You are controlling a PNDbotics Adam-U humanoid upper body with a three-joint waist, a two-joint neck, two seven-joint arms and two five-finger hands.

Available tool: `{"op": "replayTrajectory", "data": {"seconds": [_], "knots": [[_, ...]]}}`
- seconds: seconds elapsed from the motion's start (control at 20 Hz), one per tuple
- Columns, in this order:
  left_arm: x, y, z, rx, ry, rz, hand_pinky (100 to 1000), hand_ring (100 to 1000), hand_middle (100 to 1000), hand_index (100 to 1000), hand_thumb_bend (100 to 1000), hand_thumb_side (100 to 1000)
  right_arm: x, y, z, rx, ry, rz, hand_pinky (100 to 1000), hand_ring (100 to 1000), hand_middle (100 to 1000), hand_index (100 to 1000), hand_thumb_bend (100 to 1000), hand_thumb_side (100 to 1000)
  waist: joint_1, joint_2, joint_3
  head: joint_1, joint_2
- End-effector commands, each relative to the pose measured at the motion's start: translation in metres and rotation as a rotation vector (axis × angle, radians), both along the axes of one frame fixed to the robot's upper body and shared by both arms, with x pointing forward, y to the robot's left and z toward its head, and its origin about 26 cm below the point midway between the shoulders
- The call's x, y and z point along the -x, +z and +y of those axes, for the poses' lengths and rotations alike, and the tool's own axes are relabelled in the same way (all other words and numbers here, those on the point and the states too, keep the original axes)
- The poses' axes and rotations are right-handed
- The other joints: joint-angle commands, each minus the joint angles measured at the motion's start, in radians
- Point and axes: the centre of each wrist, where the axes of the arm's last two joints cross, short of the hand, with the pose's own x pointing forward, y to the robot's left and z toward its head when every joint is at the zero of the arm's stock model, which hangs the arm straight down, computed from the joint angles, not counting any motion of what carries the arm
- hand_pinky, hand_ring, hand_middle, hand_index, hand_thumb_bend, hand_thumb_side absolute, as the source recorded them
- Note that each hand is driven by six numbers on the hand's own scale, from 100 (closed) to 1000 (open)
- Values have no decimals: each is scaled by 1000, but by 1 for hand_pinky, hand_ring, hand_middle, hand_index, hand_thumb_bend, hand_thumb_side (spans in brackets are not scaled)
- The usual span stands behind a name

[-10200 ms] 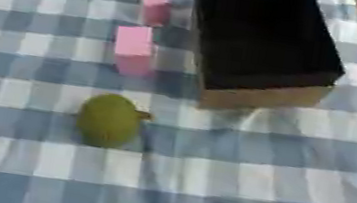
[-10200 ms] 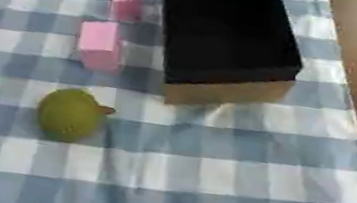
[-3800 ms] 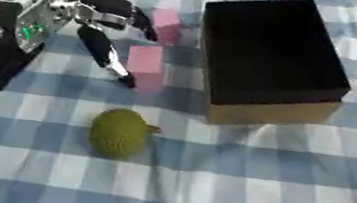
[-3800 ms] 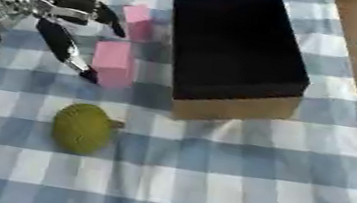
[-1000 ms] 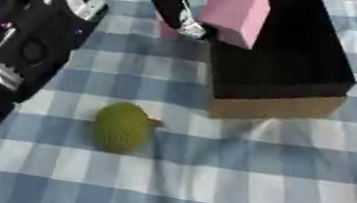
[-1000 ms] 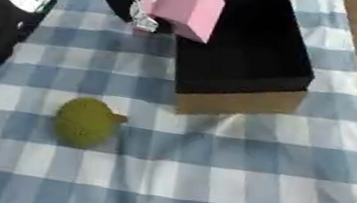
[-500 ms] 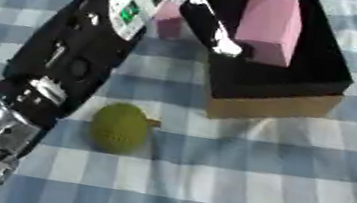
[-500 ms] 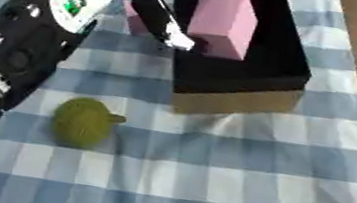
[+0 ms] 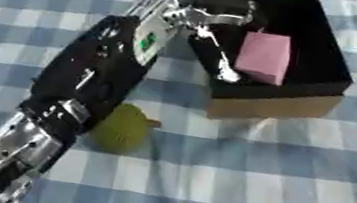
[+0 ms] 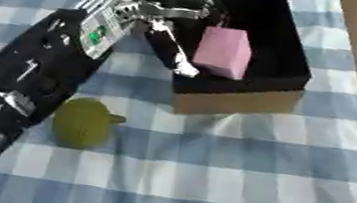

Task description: Pick up objects on the table and place them in the box.

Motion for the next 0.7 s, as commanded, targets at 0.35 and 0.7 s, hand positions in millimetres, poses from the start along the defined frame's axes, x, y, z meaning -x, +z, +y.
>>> {"op": "replayTrajectory", "data": {"seconds": [0.35, 0.7], "knots": [[-1, 14, 9, 93, 16, -86, 922, 873, 802, 937, 169, 632, 3, 6, -2, 17, -8, -12, 906, 930, 490, 903, 100, 470, -8, -12, 0, 3, -1], [-1, 40, 29, 245, 41, -46, 923, 879, 821, 924, 100, 687, 4, 5, -3, 25, -14, -10, 905, 923, 491, 902, 100, 454, -9, -17, 6, -4, 0]]}}
